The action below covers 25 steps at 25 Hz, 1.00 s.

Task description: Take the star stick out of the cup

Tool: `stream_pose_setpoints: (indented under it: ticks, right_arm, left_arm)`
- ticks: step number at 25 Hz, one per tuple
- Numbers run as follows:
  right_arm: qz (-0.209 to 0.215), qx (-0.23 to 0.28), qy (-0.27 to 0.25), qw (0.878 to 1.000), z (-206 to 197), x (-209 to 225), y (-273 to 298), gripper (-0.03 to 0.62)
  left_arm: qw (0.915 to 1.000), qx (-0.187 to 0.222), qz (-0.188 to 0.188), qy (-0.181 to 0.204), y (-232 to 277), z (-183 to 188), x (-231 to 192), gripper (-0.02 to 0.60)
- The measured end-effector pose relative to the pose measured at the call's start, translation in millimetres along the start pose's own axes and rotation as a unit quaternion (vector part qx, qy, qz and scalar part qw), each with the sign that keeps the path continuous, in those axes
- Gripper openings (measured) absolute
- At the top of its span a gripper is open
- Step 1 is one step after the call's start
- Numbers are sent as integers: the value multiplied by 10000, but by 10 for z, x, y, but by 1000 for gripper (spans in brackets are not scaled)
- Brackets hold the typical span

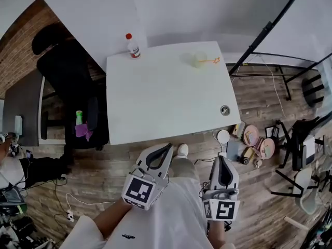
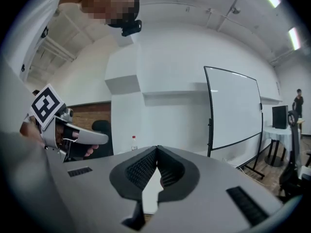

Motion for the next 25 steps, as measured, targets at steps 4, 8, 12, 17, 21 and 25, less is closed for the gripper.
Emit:
stream_pose_setpoints:
  ticks: [4, 8, 12, 17, 21, 25]
  right_arm:
    - [281, 14, -231, 9993, 100, 548, 429, 3]
    - [320, -5, -336, 9989, 136, 972, 770, 3]
    - [387, 29, -411, 9984, 214, 1112, 1088, 3]
    - [459, 66, -422, 9980, 286, 1147, 1540, 3]
    - [447, 42, -343, 9984, 300, 1109, 1878, 4]
    - [466, -9, -352, 9983, 243, 1075, 2172, 4]
  left_arm:
    - [9998, -3, 213, 48, 554, 254, 45, -5]
    - [9990, 162, 375, 189, 901, 377, 11, -5]
    - [9988, 140, 445, 164, 1109, 473, -82, -5]
    - [9992, -86, 386, -34, 1362, 621, -230, -5]
    - [9991, -306, 270, -122, 1558, 701, -375, -5]
    - [9991, -351, 186, -151, 1756, 695, -526, -5]
Point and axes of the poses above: the fingertips, and each gripper's own axes: y forward along the fingers, x to its right, z out of its top, the point moved 6 cm from there along -y, backward along the fingers, and after that the axes turned 1 degree about -x, right-handed, at the moved point
